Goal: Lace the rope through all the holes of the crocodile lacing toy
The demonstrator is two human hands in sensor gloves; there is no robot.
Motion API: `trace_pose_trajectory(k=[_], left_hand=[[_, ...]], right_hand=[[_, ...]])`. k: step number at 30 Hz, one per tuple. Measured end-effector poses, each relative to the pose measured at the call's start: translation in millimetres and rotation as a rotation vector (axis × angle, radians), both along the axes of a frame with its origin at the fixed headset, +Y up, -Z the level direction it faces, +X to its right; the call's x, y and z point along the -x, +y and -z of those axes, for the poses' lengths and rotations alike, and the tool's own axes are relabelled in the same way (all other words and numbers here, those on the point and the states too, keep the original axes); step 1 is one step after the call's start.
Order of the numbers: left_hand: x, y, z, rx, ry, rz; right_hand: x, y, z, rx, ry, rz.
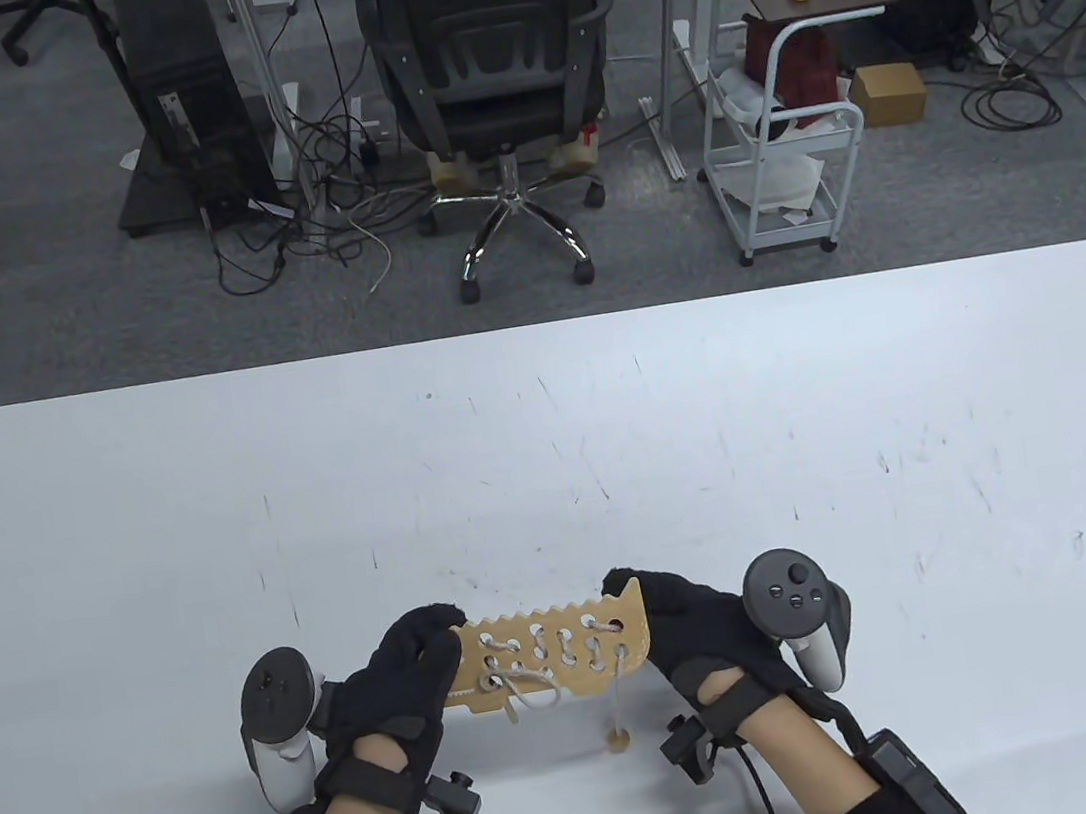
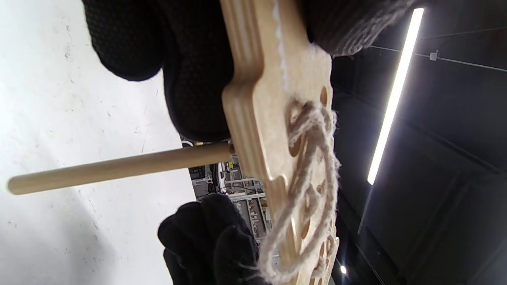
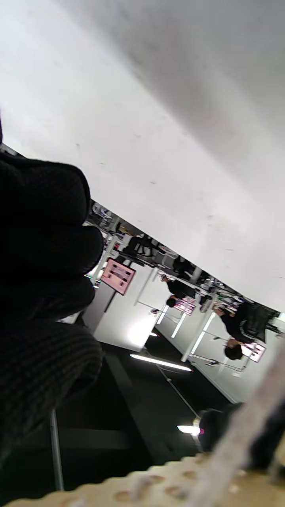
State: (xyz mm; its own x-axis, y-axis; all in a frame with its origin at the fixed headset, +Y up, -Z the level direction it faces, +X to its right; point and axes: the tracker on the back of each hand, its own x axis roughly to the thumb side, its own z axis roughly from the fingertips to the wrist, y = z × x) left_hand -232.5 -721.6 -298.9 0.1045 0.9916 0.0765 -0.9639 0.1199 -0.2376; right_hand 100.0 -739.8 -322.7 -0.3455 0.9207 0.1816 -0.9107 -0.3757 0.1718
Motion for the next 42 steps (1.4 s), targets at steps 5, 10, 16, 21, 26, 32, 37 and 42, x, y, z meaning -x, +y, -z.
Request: trace_pose_trajectory(k=[5, 10, 16, 21, 26, 32, 37, 42], left_hand=[[-2.0, 0.7, -0.8, 0.007, -0.021, -0.031], [-3.5, 1.1, -1.3, 0.011, -0.036, -0.041], [-6.6, -0.4, -2.0, 0.019, -0.057, -0.054], [-11.3, -2.1, -3.3, 0.036, -0.078, -0.08], [-14.3, -2.3, -4.3, 0.037, -0.087, -0.087], [-16.4, -2.7, -4.7, 0.037, -0.091, -0.083], [-14.0, -2.3, -4.2, 0.037, -0.074, -0.088], [-10.7, -1.4, -3.6, 0.034, -0.053, -0.095]], right_hand=[[18.4, -7.2, -3.6, 0.033, 0.121, 0.012], [33.5, -10.2, -8.7, 0.053, 0.235, 0.027], [50.0, -13.0, -16.1, 0.072, 0.332, 0.031], [60.4, -14.5, -21.6, 0.071, 0.378, 0.015], [66.7, -16.9, -24.8, 0.075, 0.391, 0.013], [70.2, -16.3, -26.2, 0.055, 0.389, 0.014], [70.8, -16.5, -26.4, 0.045, 0.411, 0.033], [68.1, -16.1, -25.9, 0.044, 0.404, 0.075]])
